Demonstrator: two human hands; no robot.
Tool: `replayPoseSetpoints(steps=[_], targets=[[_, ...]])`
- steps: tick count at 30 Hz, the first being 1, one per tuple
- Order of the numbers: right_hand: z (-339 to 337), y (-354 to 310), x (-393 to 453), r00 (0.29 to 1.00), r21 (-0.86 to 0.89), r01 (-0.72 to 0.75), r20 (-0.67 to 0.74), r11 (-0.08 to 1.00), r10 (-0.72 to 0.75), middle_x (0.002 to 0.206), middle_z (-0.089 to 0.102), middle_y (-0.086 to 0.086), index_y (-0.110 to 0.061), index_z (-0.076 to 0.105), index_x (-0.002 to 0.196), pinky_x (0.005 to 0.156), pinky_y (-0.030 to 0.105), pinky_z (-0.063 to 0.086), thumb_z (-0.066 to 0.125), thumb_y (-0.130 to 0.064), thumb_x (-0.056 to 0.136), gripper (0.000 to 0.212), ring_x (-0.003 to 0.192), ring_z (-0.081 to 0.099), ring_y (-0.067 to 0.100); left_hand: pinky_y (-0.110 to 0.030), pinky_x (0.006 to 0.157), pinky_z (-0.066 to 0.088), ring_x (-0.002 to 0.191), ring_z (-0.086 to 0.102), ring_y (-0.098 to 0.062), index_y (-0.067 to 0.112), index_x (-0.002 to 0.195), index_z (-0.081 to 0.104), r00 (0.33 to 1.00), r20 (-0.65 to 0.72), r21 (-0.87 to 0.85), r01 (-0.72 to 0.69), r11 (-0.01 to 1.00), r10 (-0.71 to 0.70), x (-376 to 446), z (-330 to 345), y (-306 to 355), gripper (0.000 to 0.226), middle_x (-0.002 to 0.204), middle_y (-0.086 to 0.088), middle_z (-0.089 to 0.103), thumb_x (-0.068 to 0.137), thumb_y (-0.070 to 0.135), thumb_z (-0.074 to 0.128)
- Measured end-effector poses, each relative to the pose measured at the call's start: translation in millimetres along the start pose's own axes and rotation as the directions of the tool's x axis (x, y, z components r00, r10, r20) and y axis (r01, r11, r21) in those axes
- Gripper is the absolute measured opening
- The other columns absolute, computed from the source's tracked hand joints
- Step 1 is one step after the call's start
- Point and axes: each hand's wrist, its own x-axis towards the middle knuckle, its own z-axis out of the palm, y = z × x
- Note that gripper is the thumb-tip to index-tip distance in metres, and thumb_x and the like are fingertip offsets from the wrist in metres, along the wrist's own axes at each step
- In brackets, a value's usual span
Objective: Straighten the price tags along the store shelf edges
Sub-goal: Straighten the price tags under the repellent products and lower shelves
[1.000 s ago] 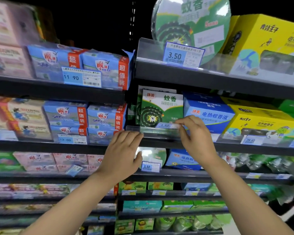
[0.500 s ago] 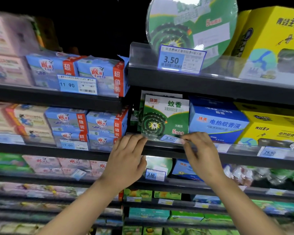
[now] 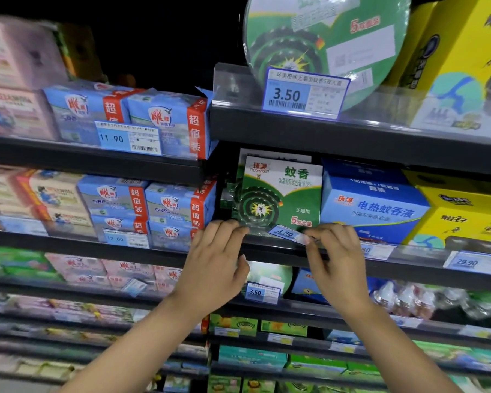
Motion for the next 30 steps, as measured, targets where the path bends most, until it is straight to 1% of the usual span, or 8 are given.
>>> replayPoseSetpoints(steps=[5,11,14,17,21,24,27,30], targets=[[-0.1,2.3,-1.8,0.999,-0.035,0.031,0.014,0.999,-0.031,0.092,0.060,0.003,-0.009,0.067,0.095,0.077,0.034,0.039,0.056,-0.017,0.089,0.014,0.085,0.048,0.022,-0.040,0.093,0.039,0.112,0.048,-0.024,0.006,0.122,0.057,1.000,-0.026,-0.012,-0.014,1.000,0.014,-3.2,1.3,-5.5,0.043,0.117,-0.005,0.054,0.085,0.026,0.049],[-5.2,0.3,-2.4,0.992,-0.076,0.111,0.070,0.991,-0.106,0.094,0.062,0.004,-0.007,0.067,0.094,0.077,0.039,0.042,0.054,-0.018,0.091,0.018,0.085,0.052,0.025,-0.040,0.100,0.037,0.113,0.050,-0.025,0.001,0.122,0.060,0.996,-0.079,0.033,-0.041,0.999,0.043,-11.3,0.5,-13.2,0.044,0.117,-0.009,0.058,0.085,0.022,0.049],[-6.6,-0.2,-4.8,0.979,-0.069,0.174,0.115,0.982,-0.166,0.100,0.065,0.005,-0.006,0.066,0.094,0.083,0.039,0.043,0.055,-0.014,0.091,0.015,0.093,0.057,0.027,-0.041,0.100,0.038,0.113,0.050,-0.026,0.001,0.123,0.060,0.996,-0.083,0.033,-0.042,0.999,0.045,-12.4,1.8,-12.8,0.044,0.118,-0.010,0.058,0.086,0.022,0.049],[-6.5,-1.0,-7.2,0.966,-0.060,0.218,0.157,0.974,-0.207,0.108,0.065,0.007,-0.003,0.066,0.094,0.089,0.039,0.044,0.054,-0.012,0.091,0.015,0.101,0.056,0.026,-0.041,0.099,0.038,0.112,0.049,-0.025,0.002,0.123,0.059,0.994,-0.096,0.008,-0.050,0.999,0.051,-10.9,3.1,-10.2,0.043,0.117,-0.009,0.057,0.086,0.021,0.050],[-8.1,-1.4,-6.2,0.966,-0.065,0.208,0.174,0.976,-0.194,0.111,0.065,0.007,-0.003,0.065,0.094,0.091,0.040,0.044,0.053,-0.010,0.090,0.015,0.104,0.055,0.025,-0.039,0.096,0.039,0.113,0.047,-0.023,0.004,0.124,0.059,0.995,-0.080,-0.020,-0.054,0.998,0.053,-6.4,5.6,-5.1,0.043,0.118,-0.006,0.056,0.085,0.021,0.052],[-9.8,-2.5,-6.2,0.966,-0.062,0.185,0.196,0.981,-0.169,0.112,0.064,0.006,-0.003,0.063,0.095,0.093,0.039,0.044,0.047,-0.011,0.092,0.018,0.107,0.054,0.023,-0.039,0.094,0.039,0.112,0.047,-0.023,0.006,0.123,0.059,0.997,-0.065,-0.021,-0.043,0.999,0.041,-3.7,6.4,-0.8,0.043,0.118,-0.005,0.056,0.085,0.024,0.050],[-10.1,-2.9,-6.1,0.968,-0.062,0.158,0.206,0.986,-0.142,0.113,0.064,0.006,-0.003,0.061,0.095,0.093,0.039,0.044,0.047,-0.010,0.091,0.016,0.108,0.053,0.023,-0.038,0.095,0.038,0.112,0.047,-0.023,0.006,0.123,0.059,0.998,-0.063,-0.022,-0.029,0.999,0.028,-2.7,6.2,2.1,0.044,0.117,-0.005,0.056,0.085,0.025,0.049],[-10.6,-3.4,-4.2,0.971,-0.051,0.147,0.195,0.988,-0.134,0.109,0.064,0.007,-0.002,0.061,0.095,0.090,0.037,0.045,0.046,-0.011,0.092,0.018,0.105,0.054,0.023,-0.037,0.098,0.036,0.112,0.048,-0.023,0.006,0.123,0.059,0.996,-0.077,-0.010,-0.036,0.999,0.035,-3.7,5.8,2.9,0.044,0.117,-0.005,0.057,0.085,0.025,0.050]])
